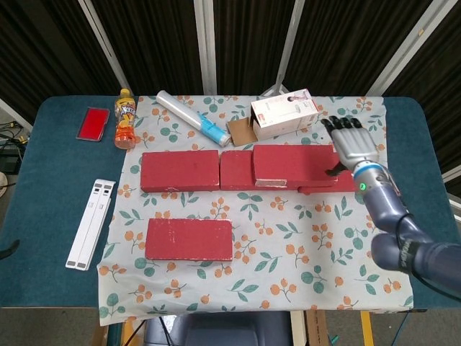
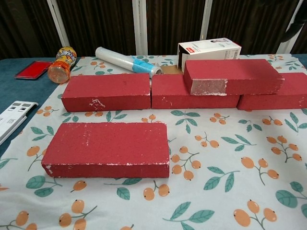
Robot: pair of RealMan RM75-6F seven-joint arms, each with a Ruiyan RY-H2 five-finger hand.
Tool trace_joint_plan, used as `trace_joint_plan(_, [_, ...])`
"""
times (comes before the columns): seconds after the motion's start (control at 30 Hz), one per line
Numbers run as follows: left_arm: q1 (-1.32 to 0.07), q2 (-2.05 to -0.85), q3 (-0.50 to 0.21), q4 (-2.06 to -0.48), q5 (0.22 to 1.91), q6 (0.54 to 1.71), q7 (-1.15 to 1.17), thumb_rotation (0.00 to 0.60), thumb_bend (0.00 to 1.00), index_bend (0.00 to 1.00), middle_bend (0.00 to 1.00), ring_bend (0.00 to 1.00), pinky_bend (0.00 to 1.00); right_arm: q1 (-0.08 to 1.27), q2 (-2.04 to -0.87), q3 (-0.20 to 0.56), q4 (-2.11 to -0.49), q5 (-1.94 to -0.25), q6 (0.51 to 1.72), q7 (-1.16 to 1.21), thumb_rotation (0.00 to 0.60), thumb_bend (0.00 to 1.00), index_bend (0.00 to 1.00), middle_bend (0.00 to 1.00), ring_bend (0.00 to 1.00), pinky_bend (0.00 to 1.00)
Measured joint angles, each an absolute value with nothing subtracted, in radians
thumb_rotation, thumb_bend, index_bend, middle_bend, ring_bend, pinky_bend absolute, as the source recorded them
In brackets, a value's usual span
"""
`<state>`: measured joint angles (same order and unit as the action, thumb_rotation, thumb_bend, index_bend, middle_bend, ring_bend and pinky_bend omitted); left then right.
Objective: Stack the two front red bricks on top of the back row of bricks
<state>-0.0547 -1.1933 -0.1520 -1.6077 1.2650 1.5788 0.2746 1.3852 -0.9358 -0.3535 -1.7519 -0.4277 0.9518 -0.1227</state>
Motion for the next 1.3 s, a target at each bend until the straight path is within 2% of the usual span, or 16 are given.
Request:
trace_joint_plan(0.1, [-0.054,-1.174,-0.149,-1.637,1.275,1.574,0.268,0.6,0.08,0.09,0.01,0.02,0.17,1.231,-0.919,-0.372,-1.833,-0.55,1.193,-0.071,0.6,0.21,0.0,0.0,0.0,0.0])
trace_joint_plan(0.23, [-0.064,-1.126,-0.149,-1.696,1.296,1.56,0.279,0.6,0.08,0.08,0.01,0.02,0.17,0.935,-0.927,-0.408,-1.893,-0.747,1.504,0.031,0.6,0.21,0.0,0.0,0.0,0.0])
trace_joint_plan(0.33, [-0.079,-1.067,-0.156,-1.767,1.298,1.538,0.304,0.6,0.05,0.07,0.0,0.02,0.17,0.718,-0.964,-0.432,-1.89,-0.875,1.647,0.093,0.6,0.21,0.0,0.0,0.0,0.0])
trace_joint_plan(0.43, [-0.103,-0.996,-0.167,-1.857,1.283,1.491,0.327,0.6,0.01,0.05,0.0,0.02,0.17,0.535,-1.029,-0.444,-1.864,-0.975,1.727,0.126,0.6,0.21,0.0,0.0,0.0,0.0])
trace_joint_plan(0.53, [-0.139,-0.921,-0.18,-1.949,1.253,1.409,0.34,0.6,0.0,0.01,0.0,0.02,0.17,0.419,-1.1,-0.442,-1.83,-1.058,1.769,0.13,0.6,0.21,0.0,0.0,0.0,0.0])
trace_joint_plan(0.7, [-0.234,-0.818,-0.207,-2.088,1.171,1.234,0.366,0.6,0.0,0.0,0.0,0.01,0.17,0.351,-1.144,-0.405,-1.789,-1.128,1.812,0.11,0.6,0.21,0.0,0.0,0.0,0.0])
trace_joint_plan(0.83, [-0.33,-0.786,-0.229,-2.163,1.082,1.135,0.43,0.6,0.0,0.0,0.0,0.0,0.17,0.312,-1.15,-0.364,-1.765,-1.167,1.803,0.106,0.6,0.21,0.0,0.0,0.0,0.0])
trace_joint_plan(1.07, [-0.514,-0.797,-0.258,-2.275,0.852,1.053,0.599,0.6,0.0,0.0,0.0,0.0,0.17,0.272,-1.155,-0.294,-1.717,-1.221,1.799,0.135,0.6,0.21,0.0,0.0,0.0,0.0])
trace_joint_plan(1.3, [-0.739,-0.871,-0.256,-2.335,0.559,1.045,0.781,0.6,0.0,0.0,0.0,0.0,0.18,0.243,-1.172,-0.261,-1.521,-1.355,1.78,0.304,0.6,0.21,0.0,0.0,0.0,0.0])
